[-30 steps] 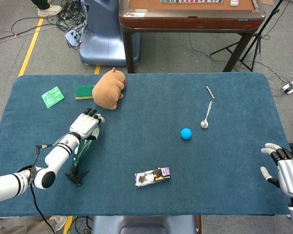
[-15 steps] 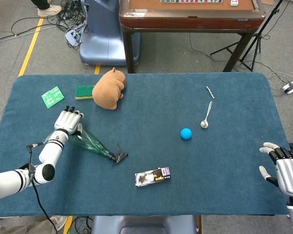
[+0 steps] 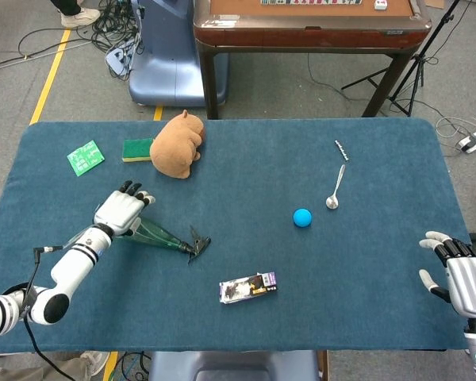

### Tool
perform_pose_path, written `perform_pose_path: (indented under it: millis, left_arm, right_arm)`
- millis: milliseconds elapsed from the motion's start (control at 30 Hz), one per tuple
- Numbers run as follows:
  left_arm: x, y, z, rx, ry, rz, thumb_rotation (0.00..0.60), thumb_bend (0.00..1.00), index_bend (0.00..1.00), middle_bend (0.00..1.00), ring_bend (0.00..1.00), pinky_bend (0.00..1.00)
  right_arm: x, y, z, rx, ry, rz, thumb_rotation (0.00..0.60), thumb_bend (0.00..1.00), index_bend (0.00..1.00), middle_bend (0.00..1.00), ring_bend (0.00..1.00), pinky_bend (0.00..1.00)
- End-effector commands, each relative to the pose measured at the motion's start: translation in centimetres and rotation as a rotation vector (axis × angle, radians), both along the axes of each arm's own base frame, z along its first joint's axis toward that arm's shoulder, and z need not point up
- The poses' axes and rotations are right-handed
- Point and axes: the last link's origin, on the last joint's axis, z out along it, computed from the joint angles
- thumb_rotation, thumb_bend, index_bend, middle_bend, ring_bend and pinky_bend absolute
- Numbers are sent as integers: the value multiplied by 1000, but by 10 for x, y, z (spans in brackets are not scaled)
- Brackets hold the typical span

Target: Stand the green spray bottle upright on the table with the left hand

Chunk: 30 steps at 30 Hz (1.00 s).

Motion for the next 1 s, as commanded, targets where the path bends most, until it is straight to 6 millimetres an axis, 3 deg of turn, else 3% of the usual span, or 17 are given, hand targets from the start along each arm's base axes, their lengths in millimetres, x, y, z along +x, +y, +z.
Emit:
perform_pose_path:
  millis: [33, 433, 833, 1000]
  left_arm:
    - [-2, -25, -2, -36, 21, -47, 600, 451, 157, 170, 0, 0]
    - [-7, -33, -34, 3, 171, -116, 600, 299, 146, 162, 0, 0]
    - [-11, -29, -54, 44, 275, -152, 600, 290, 151, 162, 0, 0]
    - [-12, -28, -62, 53, 301, -172, 600, 289, 216, 164, 0, 0]
  right_arm:
    - [0, 0, 0, 0, 1, 1, 600, 232, 352, 281, 293, 386]
    - [-2, 3, 2, -1, 0, -5, 600, 232, 352, 281, 293, 386]
    - [-6, 5, 3, -2, -3, -18, 600, 232, 352, 281, 293, 386]
    - [-7, 6, 3, -4, -4, -22, 600, 232, 352, 281, 293, 386]
